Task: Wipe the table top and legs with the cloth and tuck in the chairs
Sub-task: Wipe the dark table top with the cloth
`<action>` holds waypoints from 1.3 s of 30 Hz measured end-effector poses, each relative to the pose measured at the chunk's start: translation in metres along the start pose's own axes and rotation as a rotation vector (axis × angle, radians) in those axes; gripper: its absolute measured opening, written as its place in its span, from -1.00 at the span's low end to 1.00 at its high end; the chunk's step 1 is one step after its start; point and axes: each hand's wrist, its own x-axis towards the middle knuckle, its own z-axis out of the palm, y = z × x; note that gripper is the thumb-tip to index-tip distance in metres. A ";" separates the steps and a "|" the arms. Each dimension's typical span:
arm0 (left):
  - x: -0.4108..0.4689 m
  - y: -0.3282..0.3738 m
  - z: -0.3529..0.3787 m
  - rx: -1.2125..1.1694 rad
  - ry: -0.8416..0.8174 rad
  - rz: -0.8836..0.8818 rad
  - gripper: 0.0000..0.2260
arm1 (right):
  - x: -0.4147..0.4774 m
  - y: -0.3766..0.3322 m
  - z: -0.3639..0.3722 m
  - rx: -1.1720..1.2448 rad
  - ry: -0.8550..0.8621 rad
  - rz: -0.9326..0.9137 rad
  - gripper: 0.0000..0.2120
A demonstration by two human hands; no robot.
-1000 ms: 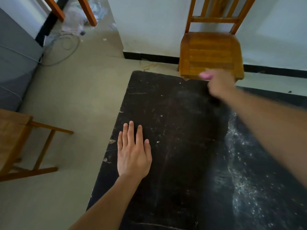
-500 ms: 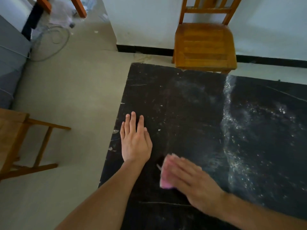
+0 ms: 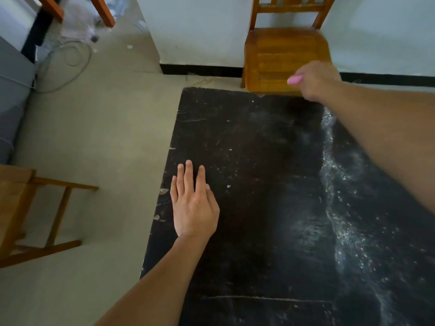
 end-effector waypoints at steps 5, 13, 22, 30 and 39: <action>0.003 0.000 -0.001 0.009 -0.034 0.007 -0.58 | -0.080 0.005 0.001 0.216 0.219 -0.258 -0.68; 0.004 0.002 -0.007 -0.044 -0.086 0.023 -0.54 | -0.341 0.052 0.087 0.388 0.300 -0.006 -0.56; -0.025 0.008 -0.015 0.040 -0.190 0.517 -0.53 | -0.599 0.084 0.125 0.427 0.515 0.969 -0.53; -0.024 0.036 0.005 0.072 -0.196 0.612 -0.50 | -0.481 0.063 0.152 0.424 0.724 1.235 -0.54; -0.023 0.036 0.005 0.096 -0.196 0.621 -0.50 | -0.436 0.094 0.080 0.804 0.740 0.882 -0.52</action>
